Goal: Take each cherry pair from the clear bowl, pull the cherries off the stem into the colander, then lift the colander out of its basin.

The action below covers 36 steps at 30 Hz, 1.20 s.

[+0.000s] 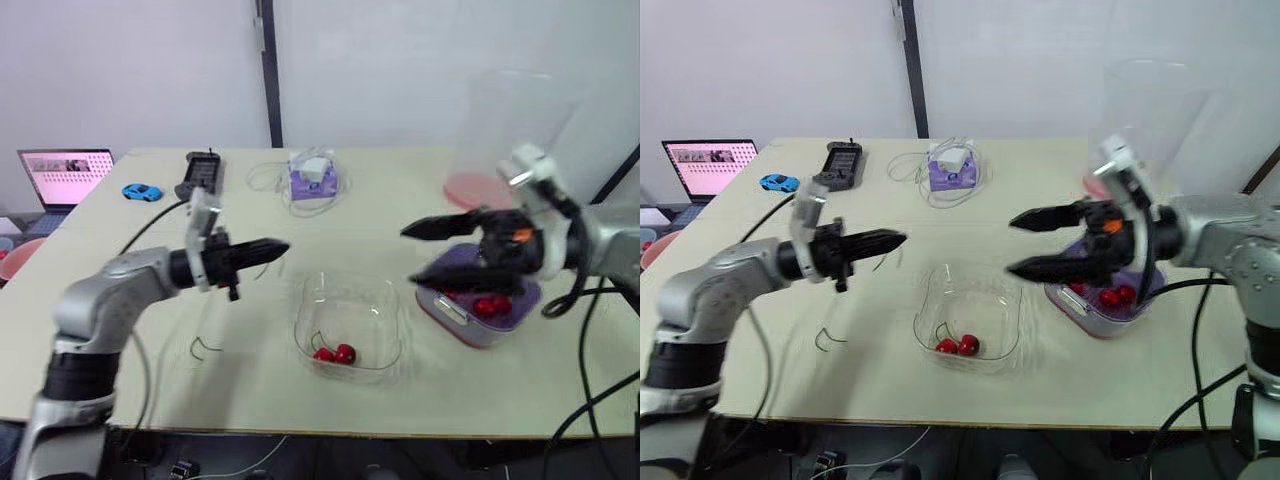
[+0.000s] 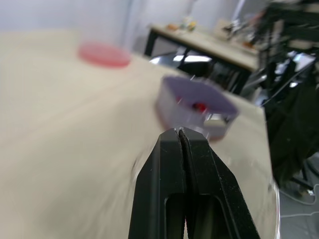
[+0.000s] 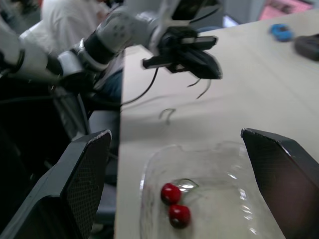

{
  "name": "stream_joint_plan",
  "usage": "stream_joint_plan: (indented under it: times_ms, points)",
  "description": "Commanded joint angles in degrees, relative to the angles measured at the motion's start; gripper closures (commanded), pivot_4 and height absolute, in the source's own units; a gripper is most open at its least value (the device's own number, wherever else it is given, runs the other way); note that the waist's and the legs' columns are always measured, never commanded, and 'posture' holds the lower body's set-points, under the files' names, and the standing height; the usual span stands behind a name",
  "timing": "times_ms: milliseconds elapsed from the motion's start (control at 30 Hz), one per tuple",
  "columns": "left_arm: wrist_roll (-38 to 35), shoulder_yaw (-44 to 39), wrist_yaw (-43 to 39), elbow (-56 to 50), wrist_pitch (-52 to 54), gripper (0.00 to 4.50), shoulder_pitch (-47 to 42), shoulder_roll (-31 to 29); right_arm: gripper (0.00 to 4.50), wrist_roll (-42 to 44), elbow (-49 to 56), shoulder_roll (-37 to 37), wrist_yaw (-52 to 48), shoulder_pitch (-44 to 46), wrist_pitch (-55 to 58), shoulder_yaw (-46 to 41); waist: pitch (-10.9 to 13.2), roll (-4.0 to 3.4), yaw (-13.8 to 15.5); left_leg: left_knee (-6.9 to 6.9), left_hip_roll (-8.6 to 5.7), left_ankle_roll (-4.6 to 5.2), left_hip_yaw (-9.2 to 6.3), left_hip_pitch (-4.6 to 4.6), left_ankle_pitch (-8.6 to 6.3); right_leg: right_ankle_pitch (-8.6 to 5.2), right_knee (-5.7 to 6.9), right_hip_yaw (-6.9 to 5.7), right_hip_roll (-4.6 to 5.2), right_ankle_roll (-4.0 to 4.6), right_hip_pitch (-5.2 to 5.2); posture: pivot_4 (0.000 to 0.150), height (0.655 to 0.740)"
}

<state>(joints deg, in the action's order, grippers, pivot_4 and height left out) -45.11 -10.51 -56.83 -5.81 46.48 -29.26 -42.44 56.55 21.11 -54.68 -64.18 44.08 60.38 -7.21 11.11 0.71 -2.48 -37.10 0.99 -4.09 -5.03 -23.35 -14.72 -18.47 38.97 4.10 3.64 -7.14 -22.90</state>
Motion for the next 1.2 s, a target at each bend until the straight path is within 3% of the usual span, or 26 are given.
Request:
stream_joint_plan:
  times_ms: [33,233,533,633,867,1067,1200]
  points:
    - [1.9,-3.6,-1.2,1.7,-3.1,4.5,2.9,-2.6,0.02,-0.5,1.5,0.5,0.7,2.4,-1.5,1.0,0.0,0.0,0.3,0.0,0.0,0.0,-0.02,-0.01,0.0,0.0,0.0,-0.04,0.0,0.0,0.0,0.15,0.7332]
    - [4.7,-8.8,-0.9,11.4,-5.1,4.5,11.5,-5.5,0.02,-3.2,1.7,-0.5,-0.8,1.6,-4.4,3.1,0.0,0.01,-0.1,0.08,0.01,0.0,-0.01,-0.03,0.0,0.0,-0.04,-0.03,0.0,0.01,-0.09,0.15,0.7332]
    - [12.9,-4.0,-3.2,15.3,-12.2,4.5,15.8,-5.9,0.02,-10.5,2.6,-2.6,0.0,0.2,-8.6,6.0,0.0,0.01,0.2,0.07,0.01,0.0,0.03,-0.06,0.0,0.0,0.02,-0.02,0.02,0.01,-0.14,0.15,0.7332]
    - [14.8,-3.3,-2.9,17.0,-13.8,3.61,15.0,-5.7,0.0,-12.0,2.2,-2.0,1.5,0.6,-8.5,6.2,0.0,0.01,0.0,0.08,0.02,0.0,0.02,-0.05,0.0,0.0,0.02,-0.02,0.01,0.02,-0.15,0.15,0.7332]
    - [15.8,-3.7,-2.6,18.9,-14.0,0.13,13.4,-5.5,0.0,-11.6,2.5,-1.4,2.0,0.2,-8.0,6.1,0.0,0.01,0.0,0.08,0.02,0.0,0.03,-0.06,0.0,0.0,0.04,-0.01,0.01,0.02,-0.18,0.15,0.7332]
    - [13.7,-6.3,-4.0,17.5,-12.7,0.06,10.5,-7.5,0.0,-11.1,2.3,-1.2,2.0,0.5,-7.5,5.9,0.0,0.02,0.0,0.07,0.02,0.0,0.04,-0.07,0.0,0.0,0.05,-0.01,0.02,0.02,-0.18,0.15,0.7332]
    - [4.7,-9.9,-6.2,11.5,-6.0,0.06,5.1,-7.9,0.0,-9.8,2.5,-1.2,3.1,0.9,-4.9,5.4,0.0,0.03,0.1,0.05,0.03,0.0,0.01,-0.09,0.0,0.0,0.08,-0.02,0.0,0.02,-0.19,0.15,0.7332]
